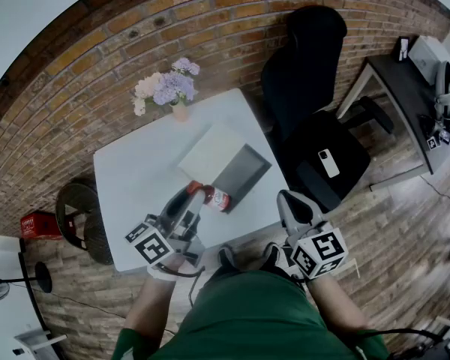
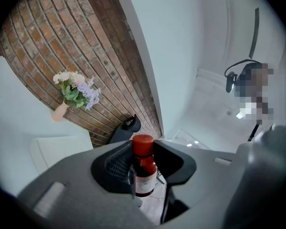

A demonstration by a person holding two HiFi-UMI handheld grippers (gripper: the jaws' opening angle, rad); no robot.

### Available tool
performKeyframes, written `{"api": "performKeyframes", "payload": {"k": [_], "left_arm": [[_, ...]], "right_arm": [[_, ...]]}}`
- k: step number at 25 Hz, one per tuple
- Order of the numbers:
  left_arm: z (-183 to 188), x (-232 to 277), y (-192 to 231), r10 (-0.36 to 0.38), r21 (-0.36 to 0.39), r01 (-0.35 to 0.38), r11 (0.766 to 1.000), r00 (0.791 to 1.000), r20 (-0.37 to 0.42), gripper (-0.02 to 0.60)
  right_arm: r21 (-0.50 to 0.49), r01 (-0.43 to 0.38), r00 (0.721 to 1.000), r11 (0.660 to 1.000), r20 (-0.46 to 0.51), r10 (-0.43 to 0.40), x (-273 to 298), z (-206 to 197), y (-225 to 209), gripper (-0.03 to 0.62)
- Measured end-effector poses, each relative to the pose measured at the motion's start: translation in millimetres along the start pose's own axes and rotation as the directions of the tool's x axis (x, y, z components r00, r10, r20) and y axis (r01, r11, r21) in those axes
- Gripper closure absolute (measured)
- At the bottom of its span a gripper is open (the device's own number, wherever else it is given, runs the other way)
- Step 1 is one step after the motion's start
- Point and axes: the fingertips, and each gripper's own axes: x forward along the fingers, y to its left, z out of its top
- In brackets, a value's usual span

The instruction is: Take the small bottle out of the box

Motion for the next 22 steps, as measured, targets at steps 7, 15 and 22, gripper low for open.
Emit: {"api": "performKeyframes", "payload": {"k": [7, 15, 22], "left_arm": [[-1.9, -0.7, 1.2, 0.003, -0.004, -0.003, 1.000, 1.000, -0.003, 0.437], [-4.0, 2.3, -0.5, 0.007, -0.008, -0.007, 1.000, 1.000, -0.001, 0.437], [-13.7, 11.3, -7.8, 0.013, -0.017, -0.013, 1.000, 1.000, 0.004, 0.437]], "right_arm": [[0.008, 0.007, 1.000, 1.000, -0.001, -0.007, -0.8, -3.1, -2.9, 0.591], [0.013, 0.000, 1.000, 1.000, -0.001, 0.000, -3.6, -2.2, -4.9, 0.591], [0.008, -0.001, 1.000, 1.000, -0.004, 0.001, -13.1, -2.5, -17.1, 0.591]]}}
